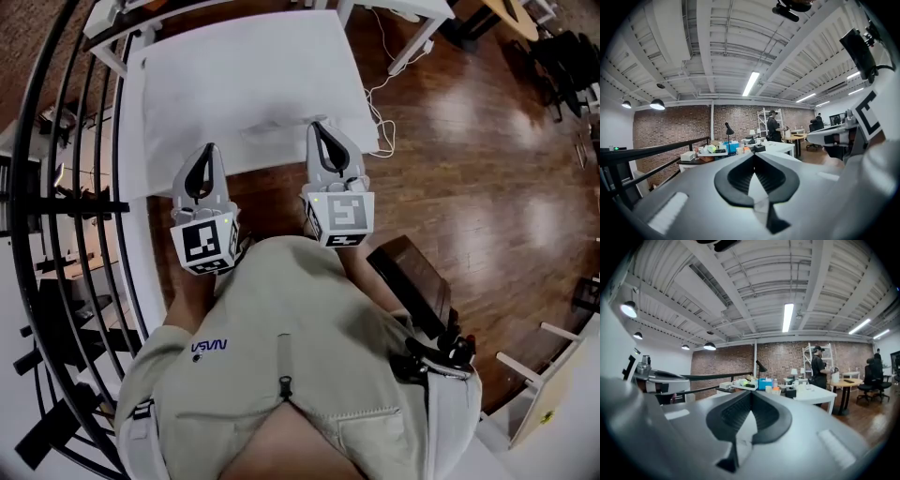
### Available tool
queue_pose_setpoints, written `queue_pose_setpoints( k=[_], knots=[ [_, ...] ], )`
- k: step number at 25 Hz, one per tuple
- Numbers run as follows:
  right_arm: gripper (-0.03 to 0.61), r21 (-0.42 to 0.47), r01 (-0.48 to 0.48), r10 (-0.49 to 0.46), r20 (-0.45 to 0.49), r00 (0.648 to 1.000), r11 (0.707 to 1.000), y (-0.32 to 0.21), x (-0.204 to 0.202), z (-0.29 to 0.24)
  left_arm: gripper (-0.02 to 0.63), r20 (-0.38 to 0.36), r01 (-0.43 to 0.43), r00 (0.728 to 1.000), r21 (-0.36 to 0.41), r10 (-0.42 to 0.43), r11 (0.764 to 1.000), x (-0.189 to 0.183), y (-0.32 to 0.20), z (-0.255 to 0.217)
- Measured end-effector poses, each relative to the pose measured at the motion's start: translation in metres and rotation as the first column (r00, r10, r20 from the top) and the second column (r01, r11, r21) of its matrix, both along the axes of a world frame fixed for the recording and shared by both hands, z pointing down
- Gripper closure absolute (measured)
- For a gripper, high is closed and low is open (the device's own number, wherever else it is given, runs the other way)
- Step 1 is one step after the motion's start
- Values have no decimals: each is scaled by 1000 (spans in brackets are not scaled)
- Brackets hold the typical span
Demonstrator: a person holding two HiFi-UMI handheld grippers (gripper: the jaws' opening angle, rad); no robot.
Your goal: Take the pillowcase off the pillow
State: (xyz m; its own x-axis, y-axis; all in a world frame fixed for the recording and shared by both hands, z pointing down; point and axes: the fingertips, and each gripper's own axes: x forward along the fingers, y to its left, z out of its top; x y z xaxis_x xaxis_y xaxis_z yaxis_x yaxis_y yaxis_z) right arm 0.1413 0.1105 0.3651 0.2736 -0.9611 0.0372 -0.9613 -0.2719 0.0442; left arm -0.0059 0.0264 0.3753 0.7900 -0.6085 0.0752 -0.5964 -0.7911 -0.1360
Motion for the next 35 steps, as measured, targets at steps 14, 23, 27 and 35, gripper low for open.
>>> queue_pose_setpoints(
  k=[14, 23, 27, 35],
  knots=[
    [575, -46, 15, -18, -61, 998, 999, -5, -8, -13, 607, 3, 27, 1000, -20, -27, 999, -8, -3, 4],
    [575, -48, -2, 0, -50, 999, 999, -2, -5, -7, 607, 22, -19, 1000, -15, 19, 1000, 5, 0, 5],
    [577, -50, 5, -8, -53, 999, 999, -3, -8, -4, 607, 26, -22, 999, -16, 22, 1000, 4, -1, 8],
    [578, -57, 43, -44, -26, 999, 997, -7, -6, 4, 607, 36, 4, 999, -22, -4, 1000, 6, -1, 12]
  ],
)
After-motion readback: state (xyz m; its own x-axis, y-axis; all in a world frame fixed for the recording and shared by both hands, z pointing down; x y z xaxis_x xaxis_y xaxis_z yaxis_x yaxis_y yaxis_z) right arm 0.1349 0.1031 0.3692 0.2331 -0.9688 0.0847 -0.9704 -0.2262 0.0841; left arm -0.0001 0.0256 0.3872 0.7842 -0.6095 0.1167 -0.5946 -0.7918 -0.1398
